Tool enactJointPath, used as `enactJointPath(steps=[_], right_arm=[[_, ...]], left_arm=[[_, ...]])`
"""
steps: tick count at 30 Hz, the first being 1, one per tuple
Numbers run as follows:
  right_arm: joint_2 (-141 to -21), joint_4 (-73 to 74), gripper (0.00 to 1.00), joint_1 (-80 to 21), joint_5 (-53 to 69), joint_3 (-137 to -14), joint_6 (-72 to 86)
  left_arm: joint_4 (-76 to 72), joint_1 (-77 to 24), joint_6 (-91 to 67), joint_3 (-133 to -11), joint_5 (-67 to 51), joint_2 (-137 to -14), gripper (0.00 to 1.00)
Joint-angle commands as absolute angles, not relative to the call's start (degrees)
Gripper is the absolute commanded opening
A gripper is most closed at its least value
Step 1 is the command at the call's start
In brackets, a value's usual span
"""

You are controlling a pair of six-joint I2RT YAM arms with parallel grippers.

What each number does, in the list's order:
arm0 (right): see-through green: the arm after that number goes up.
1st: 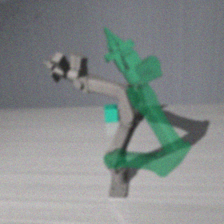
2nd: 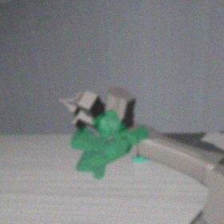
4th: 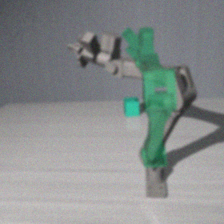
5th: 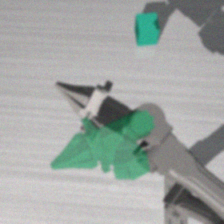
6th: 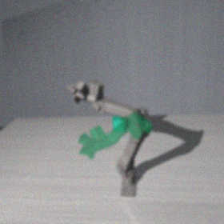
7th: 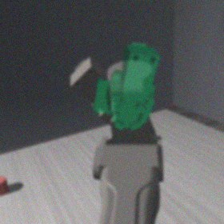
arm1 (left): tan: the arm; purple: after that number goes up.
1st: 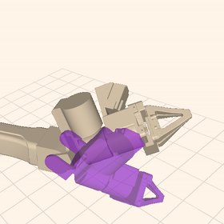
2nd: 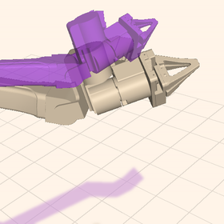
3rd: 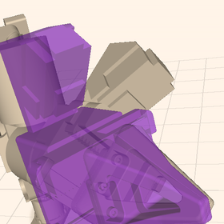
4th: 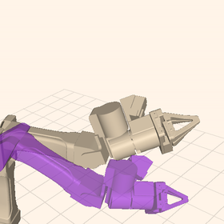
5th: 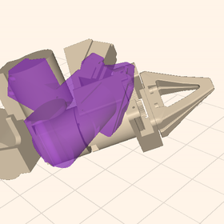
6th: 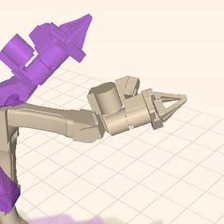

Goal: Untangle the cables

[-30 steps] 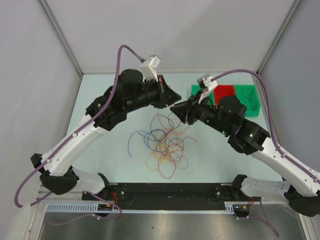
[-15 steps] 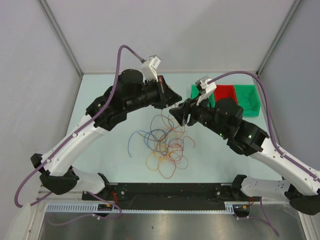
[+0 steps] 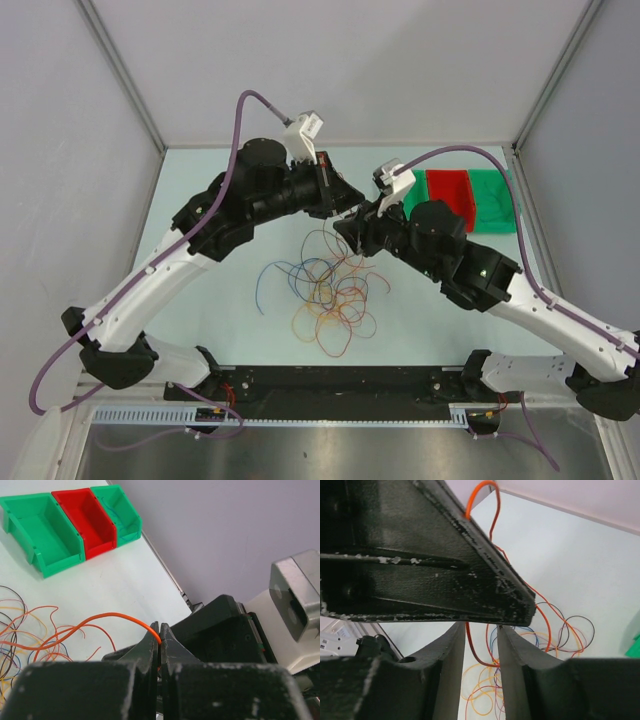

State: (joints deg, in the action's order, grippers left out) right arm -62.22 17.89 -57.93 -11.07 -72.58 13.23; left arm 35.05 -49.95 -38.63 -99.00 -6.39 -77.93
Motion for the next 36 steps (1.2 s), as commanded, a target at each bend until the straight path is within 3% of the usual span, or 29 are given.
enactJointPath(steps=[1, 5, 7, 12, 13, 14, 15, 17, 18, 28, 36], right_arm=[[-61.44, 12.75, 0.28, -58.97, -10.90, -72.77, 12.04], [-60.39, 13.01, 0.00, -59.06, -13.70, -72.69, 11.78], [-59.94, 13.36, 0.00, -59.06, -14.67, -72.69, 11.60], [-57.57, 13.80, 0.00, -59.06, -16.96, -72.69, 10.81], [-57.22, 13.54, 0.00, -59.06, -17.48, -72.69, 10.55], [-56.69, 13.45, 0.00, -58.98, -17.75, -72.69, 10.29], [-56.43, 13.19, 0.00, -58.63, -18.10, -72.77, 9.85], [-56.16, 13.36, 0.00, -57.75, -18.54, -73.56, 8.97], [-56.34, 14.14, 0.00, -56.70, -18.63, -74.26, 8.79], [-64.84, 19.51, 0.00, -51.68, -20.82, -90.77, 0.89], [-74.96, 18.37, 0.00, -44.48, -21.45, -107.12, -3.25]], left_arm=[[33.75, -49.75, -39.46, -100.02, -7.56, -78.05, 0.00], [33.84, -49.66, -39.03, -99.76, -7.47, -77.78, 0.00], [33.93, -49.66, -38.50, -99.32, -7.03, -77.17, 0.03], [35.33, -49.40, -36.57, -97.74, -3.08, -75.15, 0.28], [35.59, -49.13, -36.30, -97.39, -2.12, -74.36, 0.36], [36.29, -48.87, -36.21, -97.03, -1.59, -74.01, 0.63], [36.65, -48.61, -35.86, -96.25, -1.23, -73.66, 0.75], [37.87, -48.16, -35.34, -95.10, -0.18, -71.73, 0.95], [38.32, -47.99, -34.81, -93.62, 1.83, -70.85, 0.99], [46.93, -46.50, -31.73, -77.18, 15.72, -53.36, 1.00], [49.57, -46.50, -30.32, -62.78, 17.75, -40.53, 1.00]])
